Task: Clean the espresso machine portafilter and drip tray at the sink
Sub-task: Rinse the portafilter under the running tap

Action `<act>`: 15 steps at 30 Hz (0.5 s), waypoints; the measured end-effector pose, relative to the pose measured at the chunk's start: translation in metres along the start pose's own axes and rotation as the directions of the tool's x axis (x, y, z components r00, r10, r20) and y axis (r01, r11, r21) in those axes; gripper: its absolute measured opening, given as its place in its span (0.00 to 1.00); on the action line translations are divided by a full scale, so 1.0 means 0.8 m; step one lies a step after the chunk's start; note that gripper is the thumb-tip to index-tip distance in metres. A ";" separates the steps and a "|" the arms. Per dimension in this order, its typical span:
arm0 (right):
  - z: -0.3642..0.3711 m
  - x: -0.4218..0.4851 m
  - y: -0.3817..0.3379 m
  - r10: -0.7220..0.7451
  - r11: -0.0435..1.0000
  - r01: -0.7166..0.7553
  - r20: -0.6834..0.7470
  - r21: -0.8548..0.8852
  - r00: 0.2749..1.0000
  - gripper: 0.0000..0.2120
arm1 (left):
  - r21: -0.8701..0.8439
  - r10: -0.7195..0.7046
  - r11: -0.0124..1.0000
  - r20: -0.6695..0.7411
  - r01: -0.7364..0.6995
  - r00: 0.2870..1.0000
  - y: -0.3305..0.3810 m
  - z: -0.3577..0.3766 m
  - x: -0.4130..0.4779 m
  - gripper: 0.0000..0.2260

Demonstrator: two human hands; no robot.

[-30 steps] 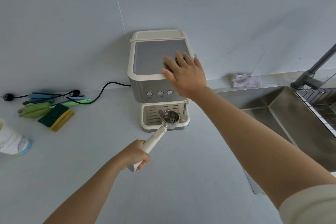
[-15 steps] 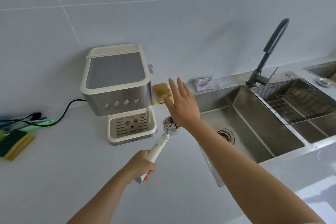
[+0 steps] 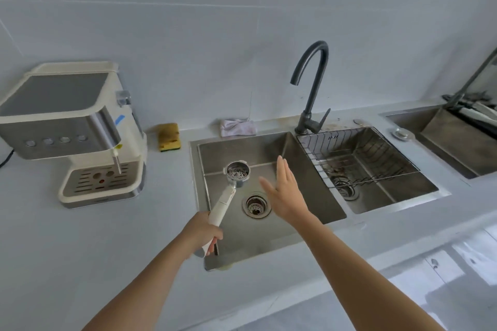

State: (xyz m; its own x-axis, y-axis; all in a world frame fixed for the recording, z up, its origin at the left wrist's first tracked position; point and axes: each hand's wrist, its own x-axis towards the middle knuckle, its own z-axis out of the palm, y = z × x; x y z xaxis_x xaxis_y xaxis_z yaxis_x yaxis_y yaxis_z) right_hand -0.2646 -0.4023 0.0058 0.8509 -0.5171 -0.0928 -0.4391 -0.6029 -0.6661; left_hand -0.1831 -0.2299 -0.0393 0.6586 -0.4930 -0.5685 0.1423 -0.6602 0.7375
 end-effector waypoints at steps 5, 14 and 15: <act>-0.046 0.026 0.050 0.107 0.969 -0.105 0.002 0.225 0.994 0.34 | -0.068 -0.020 0.998 -0.025 0.019 0.999 0.038 0.042 0.029 0.08; -0.103 0.131 0.109 0.272 0.881 -0.277 0.070 0.383 0.960 0.34 | -0.074 -0.014 0.997 -0.049 0.010 0.999 0.113 0.075 0.128 0.08; -0.111 0.144 0.114 0.287 0.870 -0.291 0.071 0.398 0.955 0.34 | -0.072 -0.006 0.997 -0.054 0.002 0.999 0.121 0.078 0.139 0.08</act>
State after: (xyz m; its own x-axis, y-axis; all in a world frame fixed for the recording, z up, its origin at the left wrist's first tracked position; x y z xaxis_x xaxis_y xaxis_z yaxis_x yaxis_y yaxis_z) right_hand -0.2325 -0.5707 0.0006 0.7073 -0.6241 -0.3321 -0.5147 -0.1325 -0.8470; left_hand -0.1422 -0.3837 -0.0541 0.6968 -0.4580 -0.5521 0.1963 -0.6185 0.7609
